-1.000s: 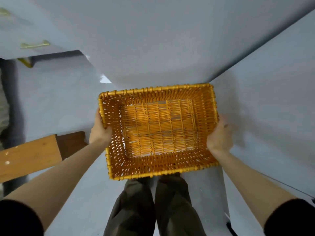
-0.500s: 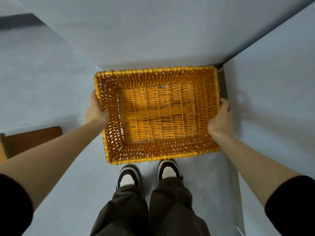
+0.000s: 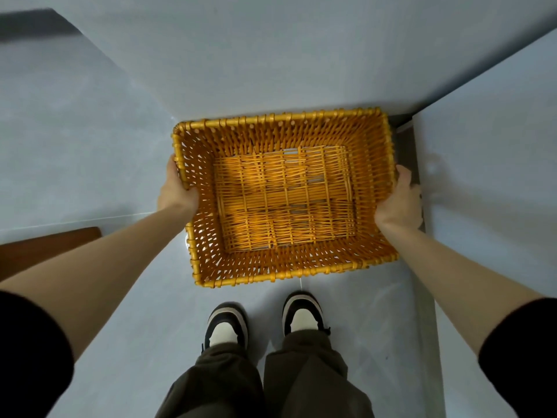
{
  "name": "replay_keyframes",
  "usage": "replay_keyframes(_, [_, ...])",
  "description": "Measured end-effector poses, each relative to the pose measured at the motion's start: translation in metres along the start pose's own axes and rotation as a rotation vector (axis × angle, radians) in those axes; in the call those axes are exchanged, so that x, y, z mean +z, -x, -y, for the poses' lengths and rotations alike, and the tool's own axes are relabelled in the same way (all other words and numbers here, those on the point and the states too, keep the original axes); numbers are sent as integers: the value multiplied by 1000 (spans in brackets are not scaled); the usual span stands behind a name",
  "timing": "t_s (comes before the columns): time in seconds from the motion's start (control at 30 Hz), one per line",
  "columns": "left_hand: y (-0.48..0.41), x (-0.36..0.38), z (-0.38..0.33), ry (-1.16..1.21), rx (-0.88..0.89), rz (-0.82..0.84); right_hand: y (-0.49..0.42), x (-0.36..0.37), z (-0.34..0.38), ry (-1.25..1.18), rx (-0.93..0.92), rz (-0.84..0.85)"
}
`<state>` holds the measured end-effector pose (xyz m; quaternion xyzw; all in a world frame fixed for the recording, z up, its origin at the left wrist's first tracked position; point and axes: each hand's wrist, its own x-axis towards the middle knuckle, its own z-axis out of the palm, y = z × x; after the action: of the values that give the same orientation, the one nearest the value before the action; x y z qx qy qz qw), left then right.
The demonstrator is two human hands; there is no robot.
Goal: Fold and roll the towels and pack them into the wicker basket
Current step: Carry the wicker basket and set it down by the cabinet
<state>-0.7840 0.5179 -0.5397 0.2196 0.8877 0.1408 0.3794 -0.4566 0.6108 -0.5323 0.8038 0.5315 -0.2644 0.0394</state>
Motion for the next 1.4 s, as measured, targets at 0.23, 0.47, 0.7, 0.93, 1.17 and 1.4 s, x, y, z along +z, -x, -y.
replay_keyframes(0.23, [12,-6,-8,115,-79,58,15,-7,8,62,-21,58])
replay_keyframes(0.47, [78,-61,-47,92,-48,104,84,-53,47,-144,-54,139])
replay_keyframes(0.7, [182,-164,-99,366,-35,195,186,-155,113,-289,-215,302])
replay_keyframes(0.93, [303,-304,-145,634,80,197,290,-276,176,-392,-469,360])
replay_keyframes(1.17, [395,-406,-151,705,138,76,377,-375,225,-462,-603,443])
replay_keyframes(1.4, [453,-475,-136,711,203,32,456,-435,268,-456,-764,457])
